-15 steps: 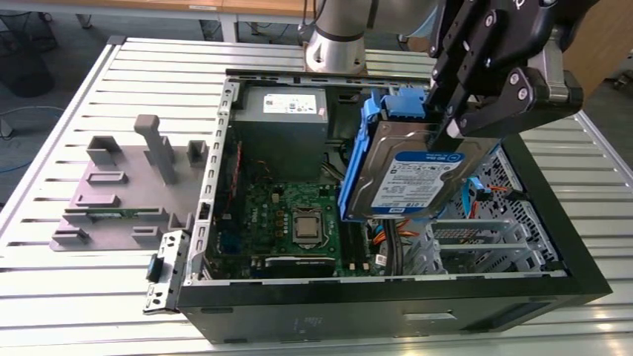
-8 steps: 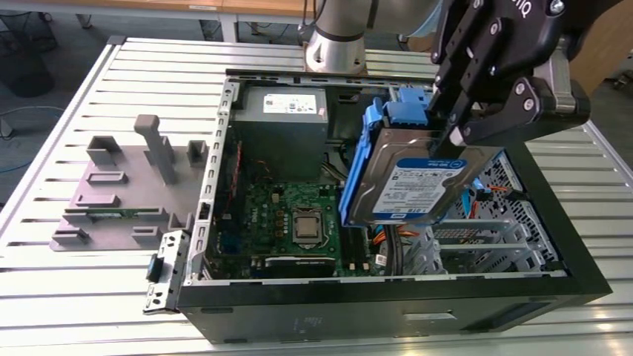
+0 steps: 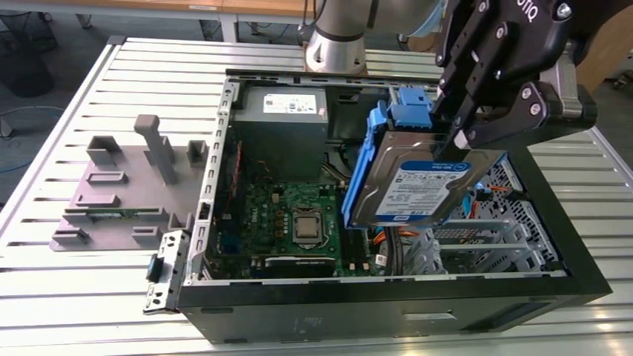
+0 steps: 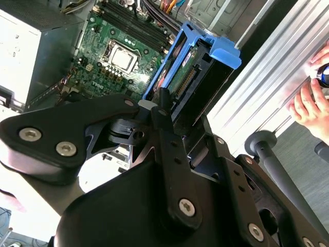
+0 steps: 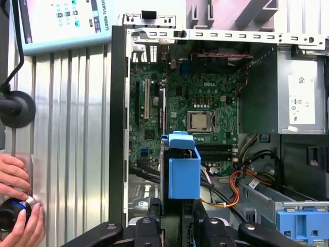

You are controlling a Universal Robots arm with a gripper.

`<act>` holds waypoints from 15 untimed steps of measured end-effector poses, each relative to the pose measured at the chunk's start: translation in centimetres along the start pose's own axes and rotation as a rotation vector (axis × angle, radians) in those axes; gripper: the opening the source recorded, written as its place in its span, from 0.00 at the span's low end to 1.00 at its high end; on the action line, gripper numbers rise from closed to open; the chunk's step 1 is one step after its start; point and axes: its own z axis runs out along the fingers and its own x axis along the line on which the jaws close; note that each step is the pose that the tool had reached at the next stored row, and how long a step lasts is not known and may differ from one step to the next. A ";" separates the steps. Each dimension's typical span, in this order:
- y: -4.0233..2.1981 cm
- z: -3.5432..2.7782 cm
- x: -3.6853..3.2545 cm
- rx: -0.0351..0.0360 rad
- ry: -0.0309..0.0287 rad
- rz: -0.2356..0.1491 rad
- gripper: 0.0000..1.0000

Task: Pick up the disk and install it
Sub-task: 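Pick up the disk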

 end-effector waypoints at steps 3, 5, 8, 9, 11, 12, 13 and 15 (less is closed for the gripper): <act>-0.47 0.01 0.00 0.0000 0.0001 0.000 0.35; -0.84 0.01 -0.01 0.0000 0.0002 0.001 0.35; -1.34 0.02 -0.01 0.0000 0.0004 0.001 0.35; -1.49 0.02 -0.01 0.0000 0.0005 0.001 0.35; -1.76 0.02 -0.02 0.0000 0.0004 0.001 0.35; -1.91 0.03 -0.02 0.0000 0.0005 0.001 0.35; -2.06 0.03 -0.02 0.0000 0.0004 0.001 0.35; -2.40 0.03 -0.02 0.0000 0.0005 0.001 0.35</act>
